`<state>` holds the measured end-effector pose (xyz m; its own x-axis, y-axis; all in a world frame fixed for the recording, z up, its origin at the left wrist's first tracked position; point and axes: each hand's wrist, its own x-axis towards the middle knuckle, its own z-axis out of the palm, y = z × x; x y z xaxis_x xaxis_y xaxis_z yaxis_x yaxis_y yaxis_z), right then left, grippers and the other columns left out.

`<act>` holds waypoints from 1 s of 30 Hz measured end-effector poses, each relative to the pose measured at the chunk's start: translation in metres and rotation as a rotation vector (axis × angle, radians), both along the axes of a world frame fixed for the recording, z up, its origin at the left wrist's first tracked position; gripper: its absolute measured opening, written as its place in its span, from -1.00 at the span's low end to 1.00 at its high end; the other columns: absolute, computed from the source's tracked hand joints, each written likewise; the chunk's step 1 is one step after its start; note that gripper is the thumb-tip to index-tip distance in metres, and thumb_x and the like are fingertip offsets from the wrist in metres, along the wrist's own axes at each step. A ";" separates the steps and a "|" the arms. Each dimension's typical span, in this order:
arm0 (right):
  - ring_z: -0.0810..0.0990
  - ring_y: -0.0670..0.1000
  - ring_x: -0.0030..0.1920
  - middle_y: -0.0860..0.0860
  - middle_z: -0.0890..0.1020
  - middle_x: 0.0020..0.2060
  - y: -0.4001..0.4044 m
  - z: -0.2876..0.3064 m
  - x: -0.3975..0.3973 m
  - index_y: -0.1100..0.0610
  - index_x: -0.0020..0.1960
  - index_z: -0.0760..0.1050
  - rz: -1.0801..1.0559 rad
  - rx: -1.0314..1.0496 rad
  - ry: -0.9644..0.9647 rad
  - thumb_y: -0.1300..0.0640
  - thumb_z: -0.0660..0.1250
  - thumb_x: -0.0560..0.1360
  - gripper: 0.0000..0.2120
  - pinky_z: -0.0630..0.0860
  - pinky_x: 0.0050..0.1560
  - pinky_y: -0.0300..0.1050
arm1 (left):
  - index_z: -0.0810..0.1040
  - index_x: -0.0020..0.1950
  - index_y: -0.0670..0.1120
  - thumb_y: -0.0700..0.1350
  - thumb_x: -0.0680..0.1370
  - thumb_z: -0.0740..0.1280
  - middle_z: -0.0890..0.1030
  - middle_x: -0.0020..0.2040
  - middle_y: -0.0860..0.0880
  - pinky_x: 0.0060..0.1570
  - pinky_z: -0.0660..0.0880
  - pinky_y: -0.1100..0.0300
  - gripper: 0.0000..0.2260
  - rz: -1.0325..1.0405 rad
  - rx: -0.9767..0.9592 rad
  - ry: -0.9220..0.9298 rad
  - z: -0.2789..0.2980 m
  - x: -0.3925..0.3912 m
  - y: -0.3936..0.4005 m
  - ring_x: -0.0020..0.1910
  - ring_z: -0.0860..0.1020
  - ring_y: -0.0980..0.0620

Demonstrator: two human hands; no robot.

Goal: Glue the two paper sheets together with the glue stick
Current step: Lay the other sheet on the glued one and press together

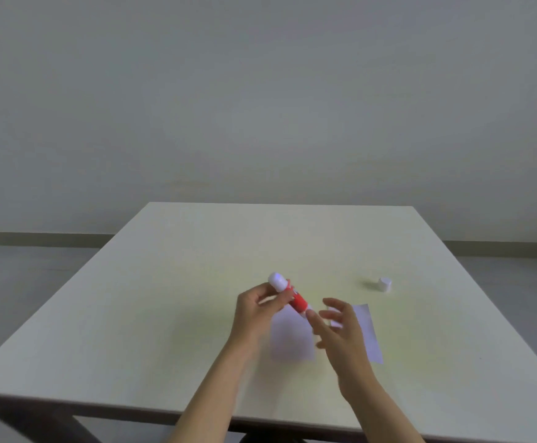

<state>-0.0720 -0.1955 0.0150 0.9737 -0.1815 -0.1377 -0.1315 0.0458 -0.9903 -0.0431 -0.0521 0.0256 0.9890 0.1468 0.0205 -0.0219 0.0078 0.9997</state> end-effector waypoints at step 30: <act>0.48 0.16 0.08 0.10 0.58 0.02 -0.084 -0.024 0.053 0.12 0.02 0.61 -0.163 -1.002 0.053 0.10 0.37 0.46 -0.83 0.39 -0.05 -0.07 | 0.59 -0.37 -0.15 -0.13 0.45 0.37 0.66 -0.43 0.06 -0.33 0.35 0.26 -0.80 0.334 0.521 0.101 -0.003 0.060 0.070 -0.42 0.52 0.36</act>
<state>-0.0188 -0.2799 -0.0087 0.9238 -0.3672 0.1087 -0.2425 -0.7805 -0.5763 0.0169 0.0177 0.0225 0.8923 0.4441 0.0816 0.1556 -0.4721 0.8677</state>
